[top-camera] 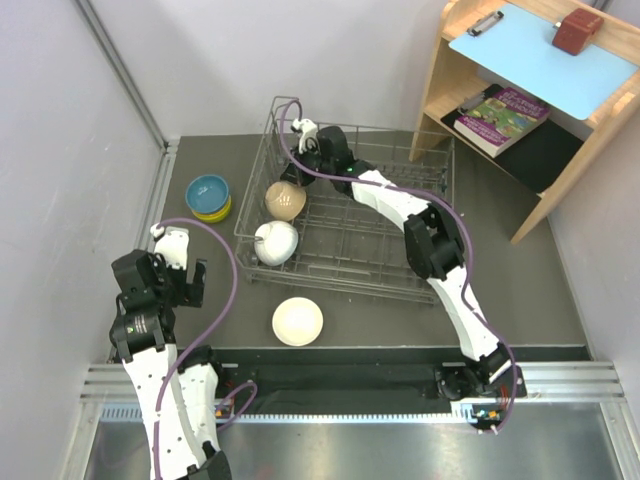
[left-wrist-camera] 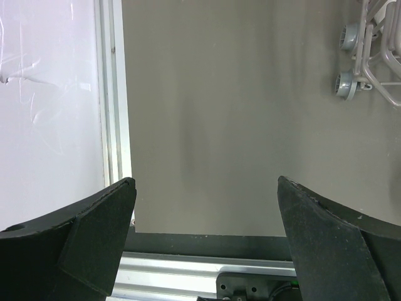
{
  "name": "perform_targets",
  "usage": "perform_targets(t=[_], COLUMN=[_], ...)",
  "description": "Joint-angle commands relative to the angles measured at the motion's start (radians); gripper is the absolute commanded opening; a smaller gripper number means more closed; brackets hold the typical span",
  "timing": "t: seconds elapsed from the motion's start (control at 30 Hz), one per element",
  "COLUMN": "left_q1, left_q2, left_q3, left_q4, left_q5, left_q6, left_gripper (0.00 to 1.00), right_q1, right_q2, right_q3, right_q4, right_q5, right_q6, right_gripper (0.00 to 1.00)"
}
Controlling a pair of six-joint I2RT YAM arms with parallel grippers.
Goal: Load the bowls into the dish rack
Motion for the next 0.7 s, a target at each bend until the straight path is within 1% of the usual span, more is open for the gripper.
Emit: perform_targets(t=[0.0, 0.2, 0.43, 0.5, 0.57, 0.6, 0.63, 0.67], left_q1=[-0.002, -0.003, -0.002, -0.003, -0.002, -0.003, -0.003, -0.005], left_q2=[-0.005, -0.005, -0.01, -0.011, -0.013, -0.013, -0.013, -0.013], left_q3=[-0.006, -0.011, -0.011, -0.01, -0.011, -0.011, -0.011, -0.011], left_q4=[0.034, 0.039, 0.037, 0.039, 0.037, 0.037, 0.037, 0.037], left_q5=[0.008, 0.011, 0.008, 0.008, 0.008, 0.009, 0.006, 0.008], left_q6=[-0.016, -0.015, -0.013, -0.015, -0.012, -0.012, -0.013, -0.012], left_gripper=[0.99, 0.99, 0.99, 0.99, 0.99, 0.99, 0.99, 0.99], right_q1=[0.015, 0.015, 0.017, 0.017, 0.017, 0.015, 0.014, 0.009], right_q2=[-0.036, -0.078, -0.091, -0.095, -0.108, -0.129, -0.137, -0.143], right_q3=[0.062, -0.013, -0.021, -0.023, -0.033, -0.041, -0.042, -0.026], right_q4=[-0.039, -0.041, -0.063, -0.061, -0.056, -0.044, -0.04, -0.041], right_q5=[-0.012, -0.034, -0.05, -0.045, -0.003, 0.02, 0.051, 0.068], right_q6=[-0.076, -0.089, -0.089, -0.088, -0.088, -0.088, -0.086, -0.088], right_gripper=[0.01, 0.0, 0.0, 0.0, 0.0, 0.01, 0.08, 0.13])
